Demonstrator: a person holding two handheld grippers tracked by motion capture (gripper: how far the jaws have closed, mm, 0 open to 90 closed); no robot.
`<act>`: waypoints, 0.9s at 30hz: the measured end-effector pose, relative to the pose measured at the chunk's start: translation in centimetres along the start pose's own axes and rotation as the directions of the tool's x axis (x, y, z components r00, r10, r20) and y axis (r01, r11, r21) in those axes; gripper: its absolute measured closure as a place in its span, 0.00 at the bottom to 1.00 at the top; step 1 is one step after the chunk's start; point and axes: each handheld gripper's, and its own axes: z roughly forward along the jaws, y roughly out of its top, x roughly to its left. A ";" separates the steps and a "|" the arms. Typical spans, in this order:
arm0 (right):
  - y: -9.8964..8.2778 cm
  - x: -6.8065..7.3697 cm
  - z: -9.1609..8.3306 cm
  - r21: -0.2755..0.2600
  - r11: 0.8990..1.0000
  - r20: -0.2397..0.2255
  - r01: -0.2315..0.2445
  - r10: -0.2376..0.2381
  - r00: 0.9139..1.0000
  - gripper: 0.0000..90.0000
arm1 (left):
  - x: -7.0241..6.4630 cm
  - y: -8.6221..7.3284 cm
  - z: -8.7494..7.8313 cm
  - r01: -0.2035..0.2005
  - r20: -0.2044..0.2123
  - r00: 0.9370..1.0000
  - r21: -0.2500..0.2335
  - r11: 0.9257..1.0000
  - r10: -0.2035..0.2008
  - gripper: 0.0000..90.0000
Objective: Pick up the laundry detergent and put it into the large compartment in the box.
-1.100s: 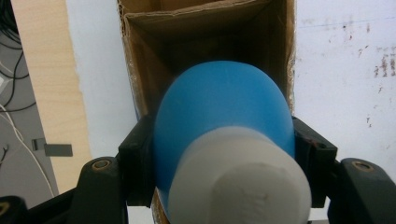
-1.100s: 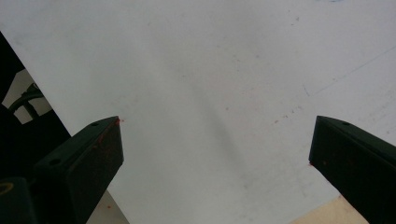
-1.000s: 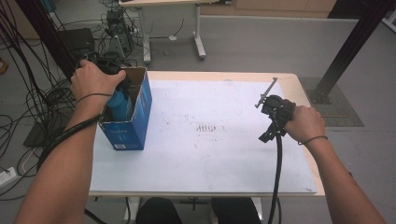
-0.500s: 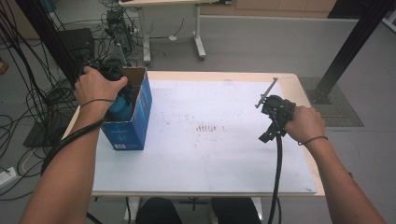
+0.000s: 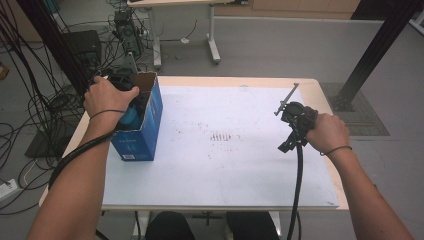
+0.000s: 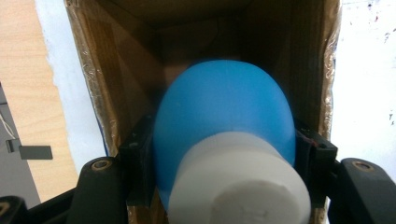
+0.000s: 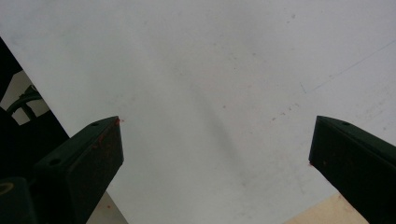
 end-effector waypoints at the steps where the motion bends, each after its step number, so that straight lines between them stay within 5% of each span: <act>1: 0.0 0.0 0.0 0.000 1.000 0.000 0.000 0.000 1.000 0.03 | 0.0 0.0 0.0 0.000 0.000 1.000 0.000 1.000 0.000 0.42; 27: 0.1 0.0 0.2 0.002 1.000 -0.002 -0.001 0.001 1.000 0.03 | 0.1 0.2 1.1 -0.001 -0.004 1.000 0.014 1.000 0.001 0.42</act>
